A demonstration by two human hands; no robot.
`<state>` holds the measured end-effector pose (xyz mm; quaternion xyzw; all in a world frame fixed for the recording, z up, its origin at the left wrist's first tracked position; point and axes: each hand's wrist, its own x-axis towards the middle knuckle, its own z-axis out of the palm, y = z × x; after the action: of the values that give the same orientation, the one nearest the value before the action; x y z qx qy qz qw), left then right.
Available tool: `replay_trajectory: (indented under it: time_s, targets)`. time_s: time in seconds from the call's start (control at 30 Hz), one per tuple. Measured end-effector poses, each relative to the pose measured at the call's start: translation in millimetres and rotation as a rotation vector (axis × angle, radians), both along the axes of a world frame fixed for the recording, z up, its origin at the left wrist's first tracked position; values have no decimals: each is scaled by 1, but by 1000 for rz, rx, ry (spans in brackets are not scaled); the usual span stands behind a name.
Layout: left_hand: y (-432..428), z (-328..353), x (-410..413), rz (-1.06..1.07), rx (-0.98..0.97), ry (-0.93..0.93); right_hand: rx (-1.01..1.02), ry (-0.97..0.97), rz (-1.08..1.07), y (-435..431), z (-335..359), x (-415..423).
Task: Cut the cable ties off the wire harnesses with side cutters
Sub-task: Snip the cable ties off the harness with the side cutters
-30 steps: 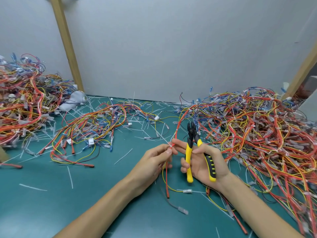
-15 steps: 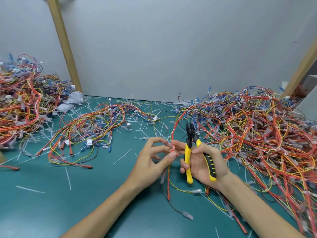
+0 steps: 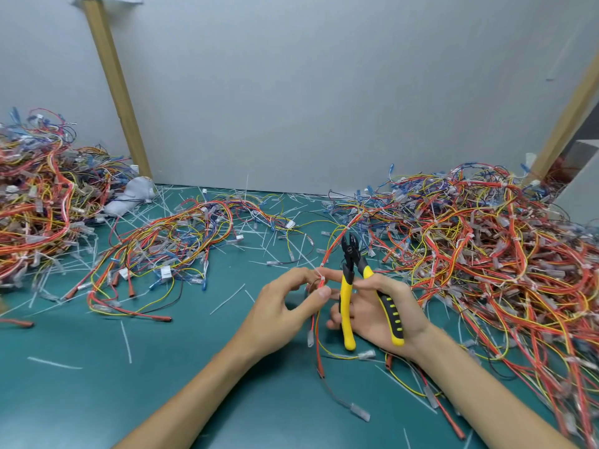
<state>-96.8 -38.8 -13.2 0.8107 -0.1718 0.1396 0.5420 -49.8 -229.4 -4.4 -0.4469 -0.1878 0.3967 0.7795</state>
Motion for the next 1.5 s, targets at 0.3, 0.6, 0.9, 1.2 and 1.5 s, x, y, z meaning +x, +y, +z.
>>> replay_trajectory:
  time_s: [0.3, 0.6, 0.9, 1.2, 1.5]
  targets:
    - [9, -3, 9, 109, -213, 55, -63, 88, -165, 4, 5, -3]
    - [12, -4, 9, 228, 51, -46, -79, 90, -222, 8, 7, -6]
    - [22, -10, 15, 396, 471, -171, -98, -39, -441, 10, 6, -6]
    - [26, -15, 19, 389, 395, -84, -965, -1316, -892, 8, -8, -12]
    - [26, -16, 19, 412, 359, -44, -1199, -1339, -752, 7, -5, -21]
